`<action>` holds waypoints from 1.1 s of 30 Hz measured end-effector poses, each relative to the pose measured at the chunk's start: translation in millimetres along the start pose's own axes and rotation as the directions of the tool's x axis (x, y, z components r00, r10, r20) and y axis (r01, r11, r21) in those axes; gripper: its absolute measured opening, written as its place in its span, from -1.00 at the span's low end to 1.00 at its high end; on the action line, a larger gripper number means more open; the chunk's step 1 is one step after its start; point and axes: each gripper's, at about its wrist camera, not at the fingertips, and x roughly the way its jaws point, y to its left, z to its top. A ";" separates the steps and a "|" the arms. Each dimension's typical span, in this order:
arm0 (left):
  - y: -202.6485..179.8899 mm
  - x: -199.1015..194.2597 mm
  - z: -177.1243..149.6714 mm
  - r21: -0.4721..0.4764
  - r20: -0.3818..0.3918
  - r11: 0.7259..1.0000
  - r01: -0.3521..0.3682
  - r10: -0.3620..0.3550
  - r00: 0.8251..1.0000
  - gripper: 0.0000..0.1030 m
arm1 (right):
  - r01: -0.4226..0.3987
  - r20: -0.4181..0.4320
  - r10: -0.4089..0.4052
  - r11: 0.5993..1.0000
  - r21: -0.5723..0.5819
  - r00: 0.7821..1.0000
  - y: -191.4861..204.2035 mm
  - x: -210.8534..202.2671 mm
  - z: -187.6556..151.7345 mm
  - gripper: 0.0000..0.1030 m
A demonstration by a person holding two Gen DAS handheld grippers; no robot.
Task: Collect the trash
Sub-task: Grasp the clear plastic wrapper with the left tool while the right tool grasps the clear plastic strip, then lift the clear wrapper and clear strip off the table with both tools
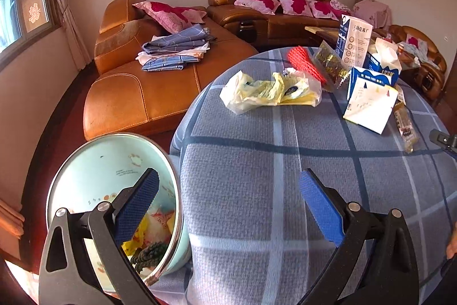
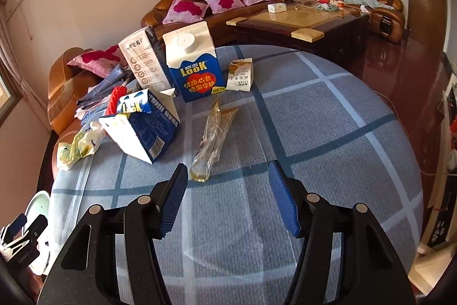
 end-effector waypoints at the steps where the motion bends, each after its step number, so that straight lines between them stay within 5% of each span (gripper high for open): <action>1: -0.4 4.6 5.9 -0.003 0.004 1.000 0.002 -0.002 1.000 0.86 | 0.002 -0.015 -0.002 1.000 0.010 1.000 0.2 8.3 4.3 0.14; 11: 1.3 58.3 78.4 -0.024 0.078 0.999 0.045 -0.043 0.996 0.86 | -0.023 -0.089 0.026 0.999 0.035 0.996 11.2 66.6 19.0 0.09; 16: -2.8 100.0 103.1 -0.034 0.019 0.994 0.103 -0.102 0.995 0.75 | 0.010 -0.062 -0.009 1.000 0.006 0.998 9.9 70.6 16.9 -0.32; 18: -12.0 118.5 102.5 -0.001 -0.055 0.995 0.097 -0.097 0.994 0.44 | 0.007 -0.060 -0.006 1.000 0.020 0.998 7.1 70.3 17.2 -0.42; 20: -20.6 127.1 96.9 0.026 -0.098 0.991 0.130 -0.127 0.987 0.41 | 0.000 -0.059 0.002 0.999 0.034 0.998 3.9 69.7 17.2 -0.51; 22: -26.9 125.7 92.6 0.067 -0.095 0.992 0.106 -0.099 0.991 0.40 | -0.007 -0.060 0.010 0.999 0.041 0.998 1.6 70.1 17.4 -0.63; 27: -37.7 114.5 81.7 0.102 -0.085 0.989 0.108 -0.100 0.991 -0.28 | -0.039 -0.058 0.041 0.999 0.034 0.997 2.7 68.7 17.2 -0.81; 33: -44.6 81.3 62.5 0.099 -0.078 0.986 0.132 -0.125 0.989 -0.57 | -0.026 -0.029 0.027 0.999 0.035 0.999 2.4 56.5 13.4 -0.81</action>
